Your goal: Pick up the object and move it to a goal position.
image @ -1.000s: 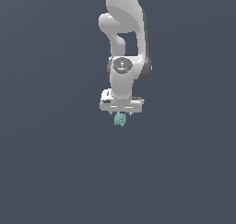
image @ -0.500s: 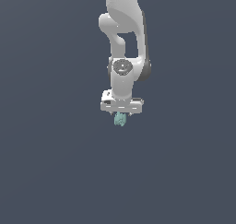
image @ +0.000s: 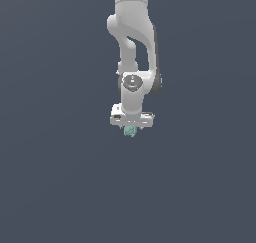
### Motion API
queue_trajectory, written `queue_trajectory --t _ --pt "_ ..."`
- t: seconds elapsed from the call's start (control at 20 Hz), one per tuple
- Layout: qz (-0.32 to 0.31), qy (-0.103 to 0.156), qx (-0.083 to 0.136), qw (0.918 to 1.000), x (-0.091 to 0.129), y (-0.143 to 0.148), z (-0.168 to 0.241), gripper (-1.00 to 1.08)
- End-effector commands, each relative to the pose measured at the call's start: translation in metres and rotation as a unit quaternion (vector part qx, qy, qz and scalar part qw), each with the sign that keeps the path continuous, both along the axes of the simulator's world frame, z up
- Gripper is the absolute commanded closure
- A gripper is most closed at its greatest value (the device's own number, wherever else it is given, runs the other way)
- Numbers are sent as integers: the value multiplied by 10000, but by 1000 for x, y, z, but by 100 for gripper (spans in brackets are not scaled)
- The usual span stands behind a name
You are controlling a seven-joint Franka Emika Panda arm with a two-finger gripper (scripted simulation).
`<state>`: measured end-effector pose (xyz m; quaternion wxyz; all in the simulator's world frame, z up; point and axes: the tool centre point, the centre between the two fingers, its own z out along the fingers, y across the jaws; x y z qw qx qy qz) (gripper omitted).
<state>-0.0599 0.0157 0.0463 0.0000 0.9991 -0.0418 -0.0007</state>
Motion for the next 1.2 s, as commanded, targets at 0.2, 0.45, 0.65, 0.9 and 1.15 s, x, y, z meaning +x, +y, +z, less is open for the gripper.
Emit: queue_trajectory --t 0.2,0.45,0.65,0.9,1.15 --pt "0 -7 0 10000 1 0 -6 108" --pt "0 -7 0 10000 1 0 -6 108" --pt "1 -10 0 10000 1 0 -6 108" --pt "1 -10 0 10000 0 6 0 108" --pt "1 -10 0 10000 -2 22 20 108"
